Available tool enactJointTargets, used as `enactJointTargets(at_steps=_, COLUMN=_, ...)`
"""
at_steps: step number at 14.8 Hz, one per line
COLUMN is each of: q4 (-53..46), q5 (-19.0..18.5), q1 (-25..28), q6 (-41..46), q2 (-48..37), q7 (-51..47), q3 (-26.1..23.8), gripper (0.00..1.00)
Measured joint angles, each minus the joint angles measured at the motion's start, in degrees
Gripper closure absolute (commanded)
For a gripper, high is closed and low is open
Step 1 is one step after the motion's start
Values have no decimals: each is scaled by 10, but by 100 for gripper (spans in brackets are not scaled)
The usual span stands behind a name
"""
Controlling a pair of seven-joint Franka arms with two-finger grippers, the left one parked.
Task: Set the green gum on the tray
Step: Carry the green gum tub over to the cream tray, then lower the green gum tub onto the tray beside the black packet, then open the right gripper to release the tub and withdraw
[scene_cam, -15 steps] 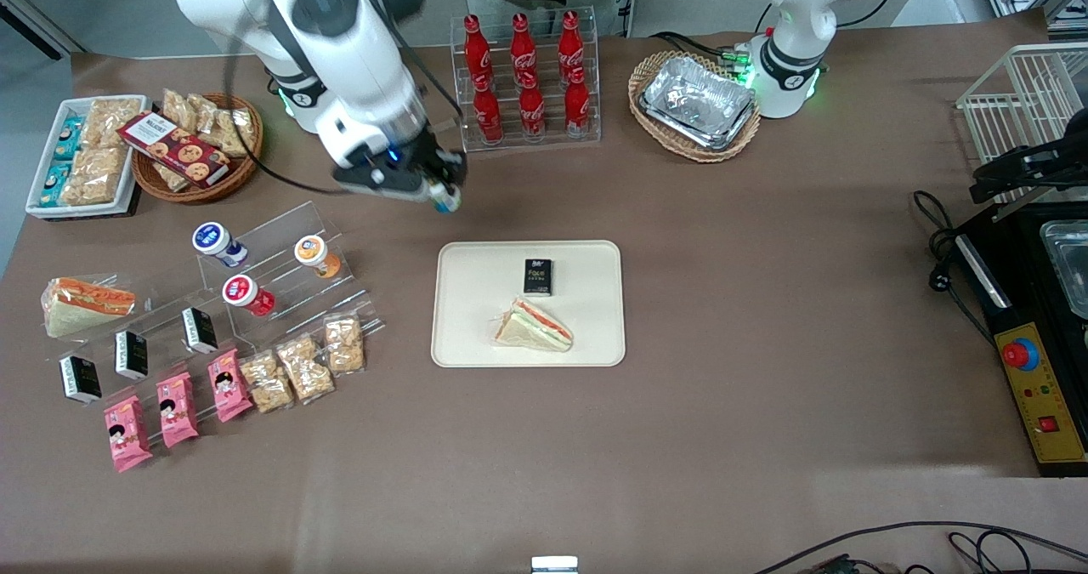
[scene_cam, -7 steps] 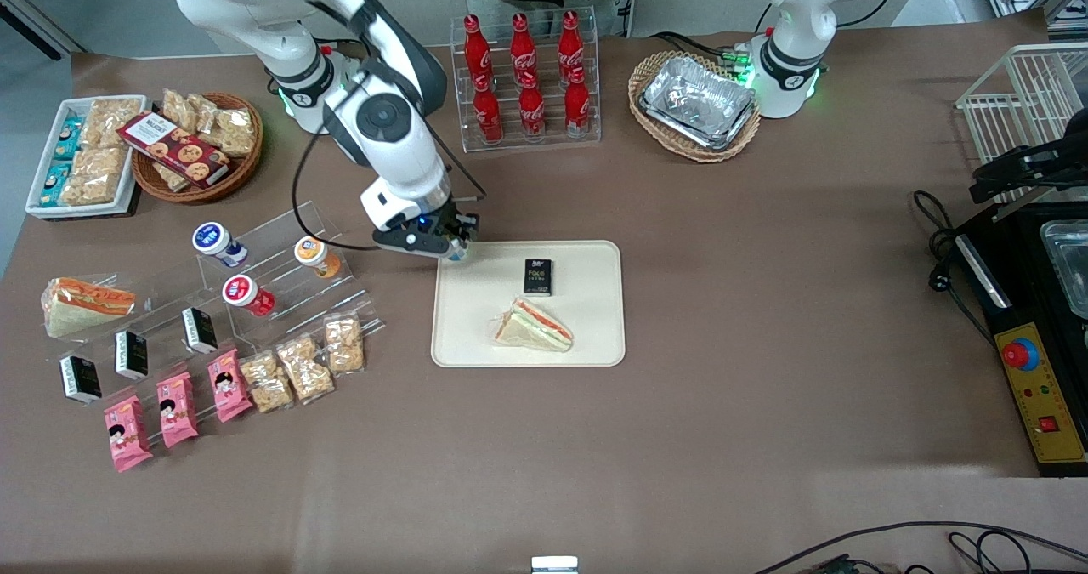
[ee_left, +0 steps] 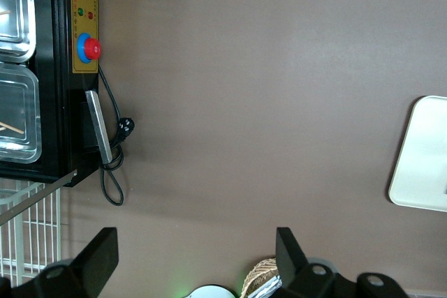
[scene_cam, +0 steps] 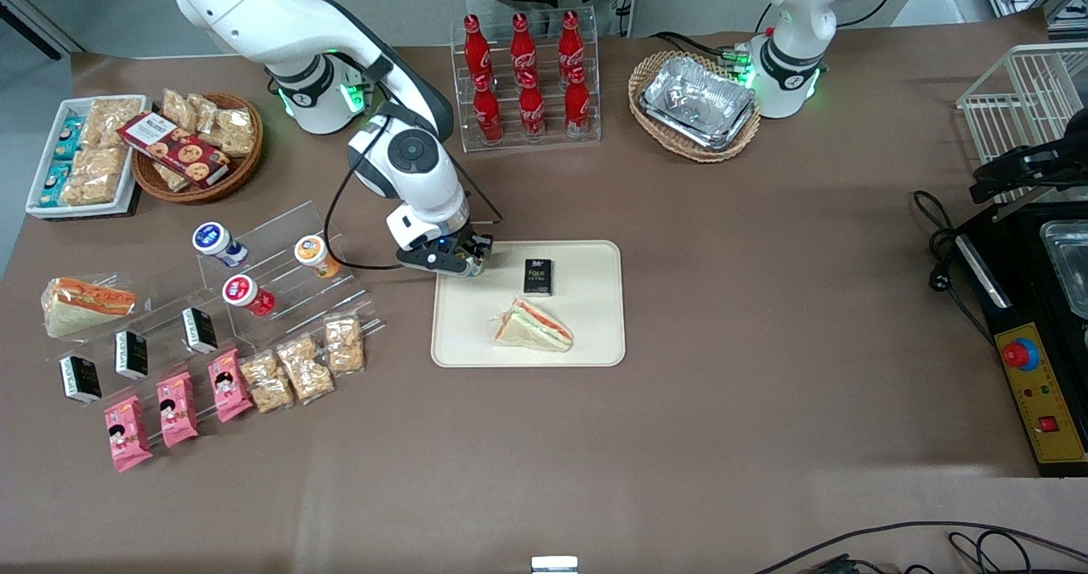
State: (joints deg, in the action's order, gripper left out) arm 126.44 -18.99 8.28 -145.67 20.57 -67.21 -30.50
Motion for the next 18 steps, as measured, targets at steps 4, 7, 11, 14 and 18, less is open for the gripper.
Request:
enactJointTargets(at_steps=4, q4=-2, q5=-36, q1=4, q6=-10, q2=15, q7=-38, q3=0, gripper=70)
enactJointTargets(at_steps=7, q4=-2, q5=-59, q1=6, q6=-18, q2=23, q7=-61, q3=0, gripper=16)
enactJointTargets(at_steps=11, q4=-4, q5=-64, q1=6, q6=-24, q2=28, q7=-72, q3=1, gripper=0)
enactJointTargets(at_steps=14, q4=-6, q5=-70, q1=2, q6=-25, q2=28, q7=-72, q3=2, gripper=0)
enactJointTargets(at_steps=18, q4=-18, q5=-77, q1=-20, q6=3, q2=-5, q7=-57, q3=2, gripper=0)
